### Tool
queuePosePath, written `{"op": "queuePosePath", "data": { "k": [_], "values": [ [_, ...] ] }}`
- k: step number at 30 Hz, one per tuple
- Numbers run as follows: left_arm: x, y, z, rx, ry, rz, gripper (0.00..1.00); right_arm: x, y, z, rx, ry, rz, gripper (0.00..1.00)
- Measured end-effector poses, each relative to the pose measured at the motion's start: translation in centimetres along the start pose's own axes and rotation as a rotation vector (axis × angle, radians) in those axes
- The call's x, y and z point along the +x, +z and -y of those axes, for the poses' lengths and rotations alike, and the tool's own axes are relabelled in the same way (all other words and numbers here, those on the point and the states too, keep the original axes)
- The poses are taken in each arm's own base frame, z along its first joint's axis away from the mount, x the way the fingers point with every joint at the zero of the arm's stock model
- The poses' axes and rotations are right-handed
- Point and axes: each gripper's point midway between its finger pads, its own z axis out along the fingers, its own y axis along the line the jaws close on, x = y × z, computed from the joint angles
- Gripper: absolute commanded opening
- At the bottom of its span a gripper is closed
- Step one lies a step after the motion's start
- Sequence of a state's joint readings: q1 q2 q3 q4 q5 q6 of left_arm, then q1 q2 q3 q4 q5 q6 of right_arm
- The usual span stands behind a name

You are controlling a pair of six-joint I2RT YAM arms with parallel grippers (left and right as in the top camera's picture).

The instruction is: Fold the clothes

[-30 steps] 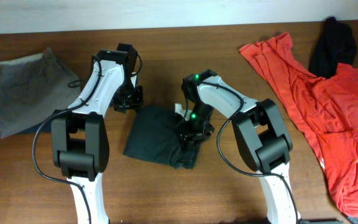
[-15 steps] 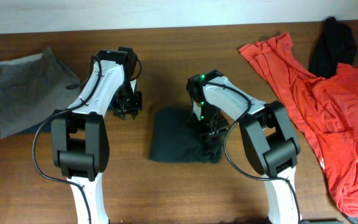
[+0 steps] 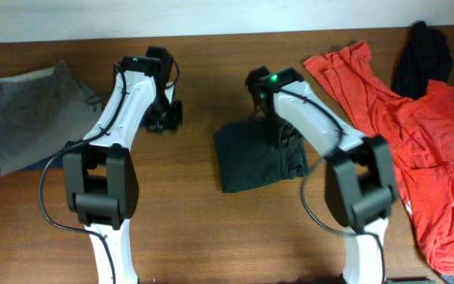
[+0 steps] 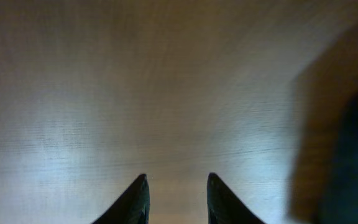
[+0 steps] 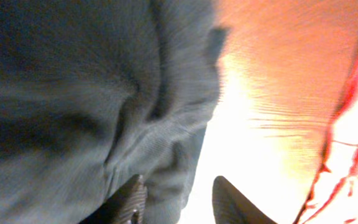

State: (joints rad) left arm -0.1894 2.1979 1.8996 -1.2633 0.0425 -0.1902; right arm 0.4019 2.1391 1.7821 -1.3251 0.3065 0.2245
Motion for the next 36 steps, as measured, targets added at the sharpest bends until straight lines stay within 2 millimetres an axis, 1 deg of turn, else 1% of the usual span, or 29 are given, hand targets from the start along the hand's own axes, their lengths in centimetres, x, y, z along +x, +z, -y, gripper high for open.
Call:
{"op": "queuePosePath", "data": {
  "k": [1, 3, 6, 7, 9, 11, 14, 17, 19, 20, 23, 26, 28, 29, 30, 31, 33, 34, 36],
  "values": [
    [-1.3, -0.6, 0.6, 0.027, 0.011, 0.050, 0.40, -0.5, -2.2, 0.5, -0.017, 0.023, 0.061, 0.46],
    [-4.1, -1.8, 2.0, 0.093, 0.043, 0.163, 0.41, -0.7, -5.6, 1.2, -0.060, 0.056, 0.151, 0.46],
    [-6.6, -2.7, 3.7, 0.177, 0.081, 0.268, 0.41, 0.0, -9.7, 1.1, -0.168, 0.075, 0.227, 0.46],
    [-6.8, -2.8, 4.2, 0.193, 0.091, 0.281, 0.41, 0.3, -10.1, 0.7, -0.201, 0.073, 0.226, 0.45],
    [-7.5, -3.1, 4.9, 0.215, 0.109, 0.312, 0.41, 0.8, -10.2, -0.6, -0.277, 0.059, 0.197, 0.45],
    [-7.6, -3.1, 6.0, 0.231, 0.134, 0.323, 0.41, 1.4, -9.6, -2.0, -0.338, 0.045, 0.155, 0.46],
    [-7.2, -2.3, 7.6, 0.242, 0.172, 0.309, 0.41, 2.4, -8.7, -3.2, -0.385, 0.033, 0.106, 0.45],
    [-6.5, -0.3, 9.3, 0.242, 0.220, 0.265, 0.41, 3.1, -7.4, -4.2, -0.410, 0.023, 0.066, 0.45],
    [-5.7, 1.7, 10.7, 0.239, 0.257, 0.223, 0.41, 3.6, -6.3, -4.8, -0.428, 0.021, 0.044, 0.46],
    [-5.4, 2.4, 11.1, 0.238, 0.268, 0.207, 0.41, 3.6, -5.7, -5.2, -0.440, 0.019, 0.040, 0.46],
    [-4.4, 3.7, 12.1, 0.234, 0.293, 0.167, 0.41, 3.8, -3.9, -6.1, -0.460, 0.019, 0.033, 0.45],
    [-3.3, 4.4, 12.2, 0.225, 0.301, 0.119, 0.41, 4.3, -1.9, -6.9, -0.467, 0.018, 0.017, 0.46],
    [-1.8, 4.6, 11.7, 0.214, 0.297, 0.057, 0.40, 4.9, -0.1, -7.3, -0.463, 0.019, 0.003, 0.45],
    [-0.8, 4.7, 11.3, 0.203, 0.291, 0.011, 0.36, 5.1, 1.2, -7.5, -0.457, 0.020, 0.009, 0.45],
    [-0.1, 4.7, 11.0, 0.198, 0.287, -0.017, 0.27, 5.1, 1.6, -7.6, -0.453, 0.020, 0.012, 0.45],
    [0.9, 4.7, 10.6, 0.187, 0.283, -0.063, 0.25, 5.4, 2.5, -7.5, -0.434, 0.021, 0.012, 0.45],
    [1.8, 4.7, 10.3, 0.179, 0.279, -0.102, 0.24, 5.6, 3.2, -7.3, -0.414, 0.022, 0.014, 0.45],
    [2.8, 4.6, 10.0, 0.170, 0.276, -0.144, 0.24, 5.6, 3.7, -7.0, -0.389, 0.022, 0.017, 0.45],
    [4.1, 4.4, 9.8, 0.159, 0.274, -0.193, 0.23, 5.4, 4.0, -6.2, -0.343, 0.026, 0.032, 0.46]
  ]
}}
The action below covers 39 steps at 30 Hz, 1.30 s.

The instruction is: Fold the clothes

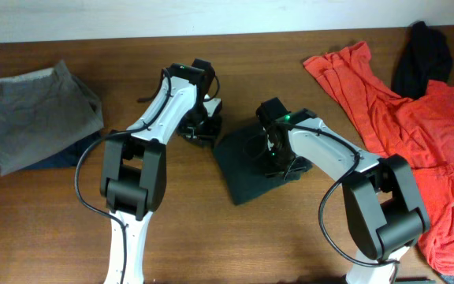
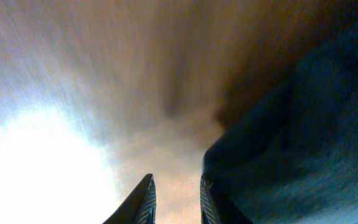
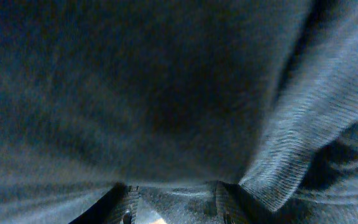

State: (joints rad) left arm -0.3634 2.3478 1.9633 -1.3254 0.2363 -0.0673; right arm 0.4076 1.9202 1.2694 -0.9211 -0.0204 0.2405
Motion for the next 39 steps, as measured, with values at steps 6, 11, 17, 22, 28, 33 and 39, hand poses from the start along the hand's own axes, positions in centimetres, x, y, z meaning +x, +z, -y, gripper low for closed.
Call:
{"op": "queuePosePath", "data": {
  "k": [6, 11, 17, 22, 28, 33, 39],
  "values": [
    [4.0, 0.1, 1.1, -0.018, -0.003, -0.159, 0.20, -1.6, -0.5, 3.6, 0.216, 0.001, 0.082, 0.46],
    [5.4, 0.1, 1.8, -0.028, 0.005, -0.214, 0.16, -2.5, -1.5, 6.4, 0.390, 0.002, 0.136, 0.45],
    [3.4, 0.4, 1.7, -0.019, 0.019, -0.133, 0.17, -3.0, -3.8, 8.3, 0.507, 0.006, 0.186, 0.60],
    [1.7, 0.2, 1.0, -0.009, 0.011, -0.066, 0.22, -7.4, -10.2, 7.5, 0.447, 0.056, 0.457, 0.63],
    [0.2, -2.0, -2.1, 0.008, -0.056, 0.002, 0.48, -9.4, -10.7, 8.9, 0.324, 0.077, 0.495, 0.30],
    [0.5, -3.8, -5.0, 0.021, -0.129, 0.019, 0.48, -9.8, -7.9, 11.1, 0.194, 0.138, 0.432, 0.17],
    [0.7, -4.2, -6.0, 0.025, -0.156, 0.022, 0.48, -9.7, -4.3, 12.3, 0.117, 0.180, 0.354, 0.21]
  ]
}}
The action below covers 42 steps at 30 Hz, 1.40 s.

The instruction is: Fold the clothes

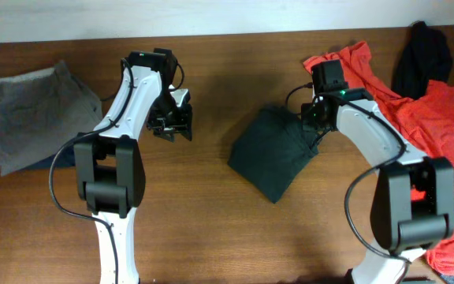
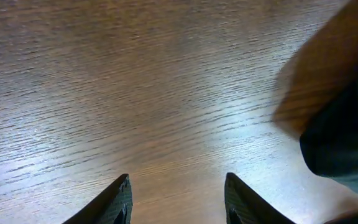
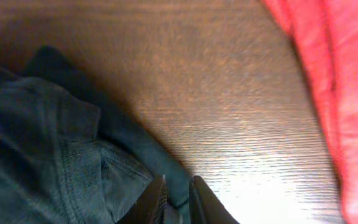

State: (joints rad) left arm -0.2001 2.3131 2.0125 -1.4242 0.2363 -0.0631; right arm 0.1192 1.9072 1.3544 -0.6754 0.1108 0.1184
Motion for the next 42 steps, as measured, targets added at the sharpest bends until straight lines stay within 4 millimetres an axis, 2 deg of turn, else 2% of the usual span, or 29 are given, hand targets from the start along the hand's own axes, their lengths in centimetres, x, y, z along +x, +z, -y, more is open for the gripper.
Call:
{"op": "queuePosePath", "data": {
  "k": [4, 6, 14, 17, 22, 26, 29, 32, 36, 42],
  "values": [
    [0.2, 0.0, 0.2, -0.001, 0.002, -0.009, 0.48, 0.8, 2.4, -1.1, -0.046, -0.006, -0.044, 0.25],
    [0.4, 0.0, 0.2, -0.001, 0.001, -0.015, 0.48, 0.9, 3.0, -1.6, -0.073, -0.008, -0.050, 0.26],
    [0.5, 0.0, 0.1, -0.002, -0.001, -0.020, 0.48, 0.8, 3.4, -3.8, -0.145, -0.047, -0.042, 0.29],
    [0.5, 0.0, 0.1, -0.002, -0.001, -0.020, 0.47, 1.0, 3.1, -5.8, -0.167, -0.103, -0.036, 0.29],
    [0.4, -0.1, 0.2, -0.002, 0.001, -0.014, 0.47, 2.1, 2.4, -10.0, -0.210, -0.207, -0.037, 0.29],
    [-0.5, -1.2, 0.4, 0.002, 0.008, 0.028, 0.48, 3.1, 1.8, -13.1, -0.238, -0.277, -0.037, 0.30],
    [-0.9, -2.2, 0.6, 0.004, 0.014, 0.060, 0.55, 4.0, 1.4, -15.2, -0.256, -0.325, -0.038, 0.31],
    [-1.0, -2.7, 0.8, 0.010, 0.021, 0.073, 0.56, 4.8, 1.0, -16.8, -0.269, -0.366, -0.038, 0.32],
    [-1.0, -2.8, 1.7, 0.064, 0.052, 0.075, 0.56, 5.1, 0.8, -17.4, -0.274, -0.381, -0.041, 0.33],
    [-1.2, -2.9, 2.6, 0.115, 0.085, 0.083, 0.57, 5.4, 1.1, -16.1, -0.258, -0.359, -0.073, 0.33]
  ]
}}
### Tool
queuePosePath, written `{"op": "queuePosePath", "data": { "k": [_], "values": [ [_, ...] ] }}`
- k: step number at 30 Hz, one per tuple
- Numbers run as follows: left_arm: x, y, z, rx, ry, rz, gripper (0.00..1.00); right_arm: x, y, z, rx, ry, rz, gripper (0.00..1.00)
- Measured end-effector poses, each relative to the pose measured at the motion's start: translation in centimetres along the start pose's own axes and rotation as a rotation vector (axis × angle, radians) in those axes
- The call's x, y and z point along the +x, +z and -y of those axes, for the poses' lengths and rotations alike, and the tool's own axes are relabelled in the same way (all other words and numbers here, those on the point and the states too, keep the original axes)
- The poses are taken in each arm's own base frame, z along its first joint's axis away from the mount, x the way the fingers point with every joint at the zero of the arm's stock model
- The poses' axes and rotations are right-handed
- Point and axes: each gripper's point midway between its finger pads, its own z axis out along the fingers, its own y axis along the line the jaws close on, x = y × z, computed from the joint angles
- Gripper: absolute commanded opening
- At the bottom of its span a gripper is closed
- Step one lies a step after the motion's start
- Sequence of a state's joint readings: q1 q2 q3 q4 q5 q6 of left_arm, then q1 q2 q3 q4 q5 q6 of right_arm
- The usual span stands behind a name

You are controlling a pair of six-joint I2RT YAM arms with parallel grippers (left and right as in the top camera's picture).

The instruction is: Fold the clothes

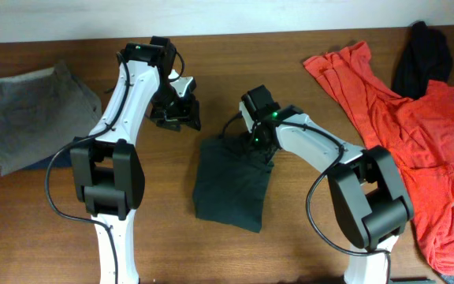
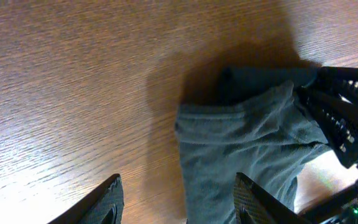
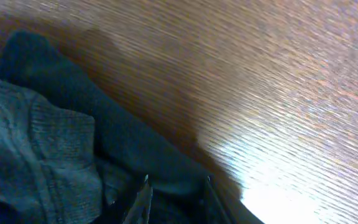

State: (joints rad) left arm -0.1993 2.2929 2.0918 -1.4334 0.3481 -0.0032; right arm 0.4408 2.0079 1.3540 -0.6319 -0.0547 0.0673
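Note:
A folded dark green garment (image 1: pixel 228 183) lies at the middle of the wooden table (image 1: pixel 306 244). My right gripper (image 1: pixel 259 136) is at its far right corner, fingers (image 3: pixel 143 200) shut on the dark green garment's (image 3: pixel 55 143) thick edge; gripper midpoint (image 3: pixel 176 199). Left of the garment's far edge, my left gripper (image 1: pixel 176 112) hovers with jaws wide open and nothing between them (image 2: pixel 182 202). The left wrist view shows the garment's (image 2: pixel 247 146) far end and the right gripper (image 2: pixel 344 121) at it.
A folded grey garment (image 1: pixel 34 114) lies on a blue one at the far left. A crumpled red garment (image 1: pixel 404 126) spreads over the right side, with a black one (image 1: pixel 422 55) at the far right corner. The table's far edge (image 1: pixel 227 35) runs along the top.
The dark green garment has moved left and toward the front, now lying lengthwise. My right gripper moved left with its corner. My left gripper stays nearby, jaws wider, now facing the garment.
First the garment lay at the centre with my right gripper at its far edge and the left apart. Then the left was at its left corner, the right over its middle. Then it lay turned further right, the right gripper on its corner. Now it lies left of centre.

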Motion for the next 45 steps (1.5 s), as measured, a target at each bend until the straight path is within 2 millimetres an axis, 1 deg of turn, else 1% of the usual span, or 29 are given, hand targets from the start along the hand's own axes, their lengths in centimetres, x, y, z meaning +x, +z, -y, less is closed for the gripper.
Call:
{"op": "queuePosePath", "data": {
  "k": [2, 6, 12, 13, 14, 17, 21, 22, 24, 27, 28, 29, 32, 34, 36, 37, 38, 39, 42, 45],
  "values": [
    [0.1, 0.2, 0.1, 0.008, 0.003, -0.002, 0.57, 0.2, 0.0, 0.5, 0.004, 0.012, -0.010, 0.33],
    [0.5, 1.6, 0.0, 0.034, -0.001, -0.022, 0.57, 0.4, -0.1, 1.2, 0.009, 0.029, -0.016, 0.33],
    [1.6, 4.8, 0.1, 0.110, -0.015, -0.063, 0.58, 0.4, -0.1, 1.3, 0.010, 0.029, -0.016, 0.33],
    [1.8, 5.1, 0.3, 0.128, -0.012, -0.066, 0.59, 0.4, -0.1, 1.3, 0.010, 0.030, -0.016, 0.34],
    [1.9, 5.4, 0.5, 0.151, -0.007, -0.067, 0.62, 0.4, -0.1, 1.3, 0.010, 0.030, -0.016, 0.33],
    [2.2, 6.3, 1.0, 0.198, 0.000, -0.073, 0.63, 0.4, -0.1, 1.3, 0.010, 0.030, -0.016, 0.33],
    [2.6, 7.7, 0.9, 0.228, -0.003, -0.075, 0.65, 0.4, -0.1, 1.3, 0.010, 0.030, -0.016, 0.33],
    [3.0, 8.2, 1.2, 0.263, -0.006, -0.077, 0.65, 0.4, -0.1, 1.3, 0.010, 0.030, -0.016, 0.34],
    [2.3, 8.5, 2.0, 0.316, 0.018, -0.024, 0.64, 0.4, -0.1, 1.3, 0.010, 0.030, -0.017, 0.33],
    [2.7, 8.9, 3.3, 0.390, 0.042, -0.004, 0.63, 0.4, -0.1, 1.3, 0.010, 0.030, -0.019, 0.34],
    [2.8, 9.1, 3.8, 0.413, 0.049, -0.003, 0.60, 0.4, -0.1, 1.3, 0.010, 0.030, -0.020, 0.33],
    [3.3, 9.5, 4.8, 0.445, 0.063, -0.010, 0.58, 0.5, -0.1, 1.3, 0.010, 0.030, -0.020, 0.33],
    [4.2, 10.2, 6.3, 0.471, 0.095, -0.036, 0.50, 0.5, -0.1, 1.3, 0.010, 0.030, -0.024, 0.33],
    [4.6, 10.6, 7.0, 0.475, 0.118, -0.044, 0.41, 0.6, -0.1, 1.3, 0.011, 0.030, -0.026, 0.34],
    [4.8, 10.9, 7.5, 0.478, 0.140, -0.046, 0.18, 0.6, -0.1, 1.3, 0.012, 0.031, -0.027, 0.33],
    [4.8, 11.1, 7.6, 0.477, 0.143, -0.048, 0.08, 0.6, -0.1, 1.4, 0.013, 0.031, -0.027, 0.33],
    [4.9, 11.2, 7.7, 0.478, 0.151, -0.048, 0.02, 0.6, -0.1, 1.4, 0.014, 0.031, -0.027, 0.32],
    [4.9, 11.2, 7.7, 0.480, 0.159, -0.046, 0.00, 0.7, -0.1, 1.4, 0.014, 0.031, -0.030, 0.31],
    [4.8, 11.1, 7.6, 0.486, 0.157, -0.043, 0.00, 1.0, -0.1, 1.5, 0.019, 0.032, -0.042, 0.29],
    [4.5, 10.8, 7.0, 0.490, 0.142, -0.033, 0.00, 1.7, -0.5, 2.2, 0.061, 0.033, -0.075, 0.29]
  ]
}}
